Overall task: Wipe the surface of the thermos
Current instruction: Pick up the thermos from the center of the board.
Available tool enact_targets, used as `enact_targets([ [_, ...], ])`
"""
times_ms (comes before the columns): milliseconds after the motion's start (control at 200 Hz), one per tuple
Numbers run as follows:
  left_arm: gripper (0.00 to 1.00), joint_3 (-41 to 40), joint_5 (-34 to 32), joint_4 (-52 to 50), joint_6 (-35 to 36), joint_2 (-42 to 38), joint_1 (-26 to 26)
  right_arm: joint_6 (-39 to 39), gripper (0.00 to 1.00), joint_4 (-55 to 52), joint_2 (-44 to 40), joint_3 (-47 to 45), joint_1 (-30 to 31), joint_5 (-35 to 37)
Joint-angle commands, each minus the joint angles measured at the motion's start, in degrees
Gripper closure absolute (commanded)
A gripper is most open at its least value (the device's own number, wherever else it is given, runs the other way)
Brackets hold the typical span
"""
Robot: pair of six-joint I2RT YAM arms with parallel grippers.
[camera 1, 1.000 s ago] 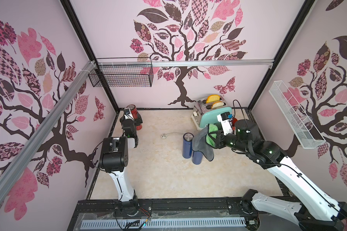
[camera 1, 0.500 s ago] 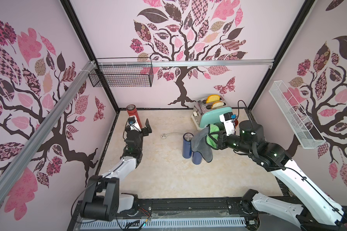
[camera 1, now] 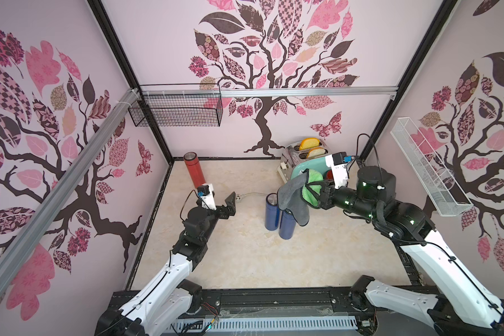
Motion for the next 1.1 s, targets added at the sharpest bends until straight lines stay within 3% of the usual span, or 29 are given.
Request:
enact_targets([
  [0,0.05,-2.61,0.17,0.05,1.31,-2.32,-2.51,-2.06,1.0,-1.88,0.71,3.82,-0.3,2.53],
  [205,0.08,-3.22,9.53,2.42,3.77,1.43,-6.67,-2.05,1.0,-1.46,0.92,3.71,-0.34,3.21],
  [605,0.07,5.96,7.93,-6.3,10.66,8.3,-16.2,-2.29,1.0,-2.21,-0.73,2.09,-0.32,4.59],
  [785,0.07,8.8,11.49,-8.22,10.14,10.7,-16.64,-2.38,1.0,-2.7,-1.34,1.85,-0.3,4.93],
  [915,0.07,15.44,11.33,-17.81,9.33,11.1,-16.73,-2.75,1.0,-3.61,-1.85,2.46,-0.31,5.9],
  [1095,0.08,32.99,11.7,-39.81,5.78,17.75,-16.68,-2.67,1.0,-4.21,-1.71,2.17,-0.3,6.1],
])
